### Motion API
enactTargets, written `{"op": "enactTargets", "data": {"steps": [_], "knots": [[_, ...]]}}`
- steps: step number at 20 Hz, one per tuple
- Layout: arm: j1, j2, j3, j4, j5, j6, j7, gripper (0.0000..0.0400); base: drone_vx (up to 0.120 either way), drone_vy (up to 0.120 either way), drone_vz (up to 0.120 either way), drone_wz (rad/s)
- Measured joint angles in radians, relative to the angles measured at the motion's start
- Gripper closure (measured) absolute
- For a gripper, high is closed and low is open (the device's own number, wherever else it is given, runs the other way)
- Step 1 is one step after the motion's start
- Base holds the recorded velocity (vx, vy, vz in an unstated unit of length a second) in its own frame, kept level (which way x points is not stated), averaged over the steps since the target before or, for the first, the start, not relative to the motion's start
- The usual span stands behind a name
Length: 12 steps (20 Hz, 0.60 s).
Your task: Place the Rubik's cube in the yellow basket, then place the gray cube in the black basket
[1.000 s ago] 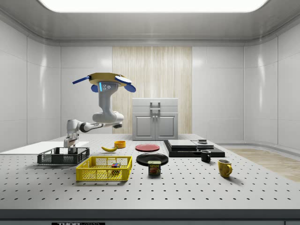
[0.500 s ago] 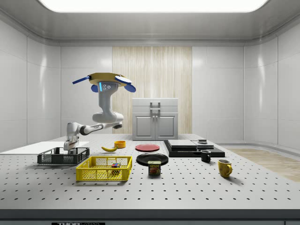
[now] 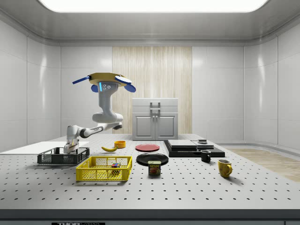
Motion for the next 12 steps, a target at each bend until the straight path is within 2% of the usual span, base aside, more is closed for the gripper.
{"op": "enactTargets", "data": {"steps": [2,5,12], "knots": [[0.000,0.003,-0.005,0.003,-0.006,0.000,-0.001,0.0060,0.000,0.000,0.000,0.000],[0.006,0.005,0.009,-0.006,0.005,-0.010,-0.003,0.0028,0.000,0.000,0.000,0.000],[0.027,0.003,0.077,-0.040,0.066,-0.048,-0.005,0.0005,0.000,0.000,0.000,0.000]]}}
